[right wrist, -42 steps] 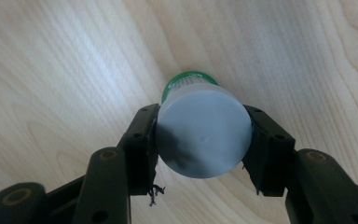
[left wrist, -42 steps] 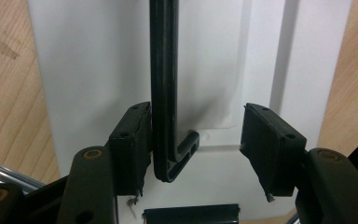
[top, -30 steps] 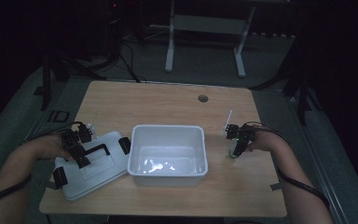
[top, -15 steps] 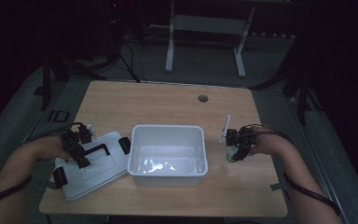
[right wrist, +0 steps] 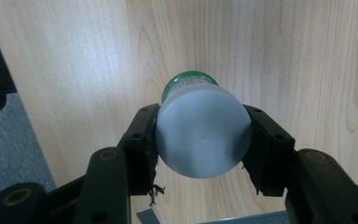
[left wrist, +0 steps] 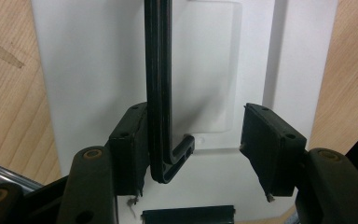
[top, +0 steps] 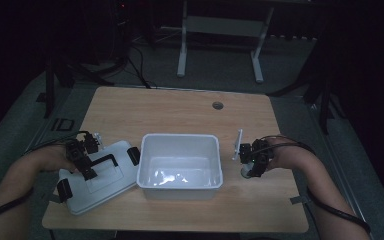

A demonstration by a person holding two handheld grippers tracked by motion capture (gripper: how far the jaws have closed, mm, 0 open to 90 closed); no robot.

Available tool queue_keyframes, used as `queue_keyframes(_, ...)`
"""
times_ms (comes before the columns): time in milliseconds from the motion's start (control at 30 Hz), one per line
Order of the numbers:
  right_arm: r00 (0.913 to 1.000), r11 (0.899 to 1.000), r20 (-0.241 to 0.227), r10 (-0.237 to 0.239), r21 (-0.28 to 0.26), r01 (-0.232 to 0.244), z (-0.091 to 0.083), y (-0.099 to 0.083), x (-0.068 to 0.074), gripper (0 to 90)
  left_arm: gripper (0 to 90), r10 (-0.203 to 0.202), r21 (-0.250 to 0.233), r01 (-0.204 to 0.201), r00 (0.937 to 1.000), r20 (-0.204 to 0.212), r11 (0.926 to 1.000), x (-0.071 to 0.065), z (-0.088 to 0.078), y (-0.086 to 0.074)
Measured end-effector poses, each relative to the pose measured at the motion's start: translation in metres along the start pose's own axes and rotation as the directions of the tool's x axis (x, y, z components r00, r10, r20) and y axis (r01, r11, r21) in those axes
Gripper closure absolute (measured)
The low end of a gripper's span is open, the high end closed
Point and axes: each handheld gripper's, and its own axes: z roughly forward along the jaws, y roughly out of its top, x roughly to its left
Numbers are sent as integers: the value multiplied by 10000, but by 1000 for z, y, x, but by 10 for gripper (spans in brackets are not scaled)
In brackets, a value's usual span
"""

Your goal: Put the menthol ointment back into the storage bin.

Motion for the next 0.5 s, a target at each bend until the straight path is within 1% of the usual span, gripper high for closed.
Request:
queue_keyframes(67, 10000, 10000, 9, -34, 35, 34, -3, 2, 2, 501, 432, 0, 0, 0, 10000, 0, 10000, 0, 0, 0)
queue_keyframes(100, 9998, 9998, 48, -172, 54, 171, -9, 5, 5, 501, 431, 17, 7, -17, 10000, -16, 10000, 0, -1, 0)
queue_keyframes(167, 9996, 9996, 77, -279, 35, 279, -15, 8, 8, 501, 432, 11, -11, -11, 10000, -32, 10000, -1, -1, 0)
queue_keyframes(200, 9990, 9990, 73, -438, -14, 439, -20, 10, 10, 501, 432, 5, -5, -5, 10000, -40, 10000, -1, -1, 0)
queue_keyframes(267, 9987, 9988, 99, -492, -36, 492, -22, 11, 11, 501, 432, 5, -5, -5, 10000, -40, 10000, -1, -1, 0)
queue_keyframes(300, 9978, 9978, 164, -645, -152, 648, -32, 15, 15, 502, 432, 30, -15, -30, 10000, -32, 10000, -2, -1, 0)
queue_keyframes(500, 9952, 9953, 251, -944, -211, 949, -53, 24, 23, 502, 432, 72, -34, -72, 10000, -21, 10000, -2, -1, 1)
